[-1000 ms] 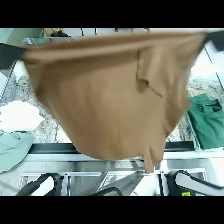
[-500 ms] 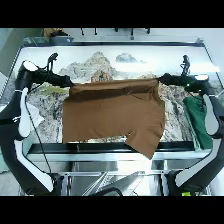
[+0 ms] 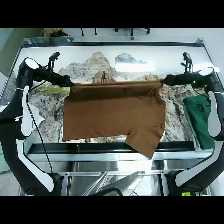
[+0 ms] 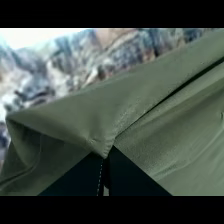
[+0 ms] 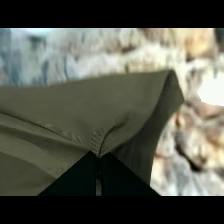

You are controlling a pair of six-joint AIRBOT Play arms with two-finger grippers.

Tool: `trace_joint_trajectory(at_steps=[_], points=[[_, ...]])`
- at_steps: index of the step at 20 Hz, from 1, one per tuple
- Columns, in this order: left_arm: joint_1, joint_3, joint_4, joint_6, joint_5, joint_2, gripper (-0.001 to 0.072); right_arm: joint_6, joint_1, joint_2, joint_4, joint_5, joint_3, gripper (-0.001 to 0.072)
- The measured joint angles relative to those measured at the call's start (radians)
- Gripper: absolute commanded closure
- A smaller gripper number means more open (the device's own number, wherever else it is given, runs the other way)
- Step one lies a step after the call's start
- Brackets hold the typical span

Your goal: Fold the shirts.

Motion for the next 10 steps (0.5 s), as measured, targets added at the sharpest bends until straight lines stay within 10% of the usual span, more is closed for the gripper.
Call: trace_joint_trajectory(at_steps=[10], points=[[-0.042,-0.071,0.18,0.007,0.003,-0.013,0.069,0.059,0.029,0.006,-0.125,-0.039,-0.18,0.0689]])
